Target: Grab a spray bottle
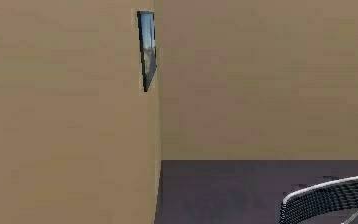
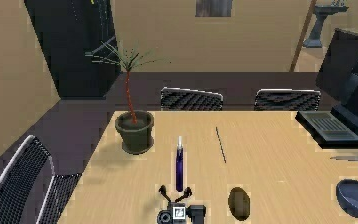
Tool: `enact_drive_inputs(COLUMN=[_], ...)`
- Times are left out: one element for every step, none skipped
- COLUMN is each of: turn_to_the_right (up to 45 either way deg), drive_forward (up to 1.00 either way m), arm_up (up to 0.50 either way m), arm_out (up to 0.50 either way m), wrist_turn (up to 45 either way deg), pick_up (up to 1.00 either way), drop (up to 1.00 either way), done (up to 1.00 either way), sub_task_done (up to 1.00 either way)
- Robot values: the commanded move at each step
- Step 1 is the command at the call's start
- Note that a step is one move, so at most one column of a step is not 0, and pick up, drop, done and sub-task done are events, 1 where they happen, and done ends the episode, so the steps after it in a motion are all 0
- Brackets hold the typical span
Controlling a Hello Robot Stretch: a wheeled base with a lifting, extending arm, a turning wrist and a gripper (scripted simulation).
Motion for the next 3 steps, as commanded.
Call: enact_drive_inputs(turn_to_the_right=[0.0,0.0,0.0], drive_forward=[0.0,0.0,0.0], arm_up=[0.0,0.1,0.0], arm_out=[0.0,0.0,0.0], wrist_turn=[0.0,0.0,0.0], pick_up=[1.0,0.0,0.0], drop=[0.0,0.0,0.0], done=[0.0,0.0,1.0], sub_task_done=[0.0,0.0,0.0])
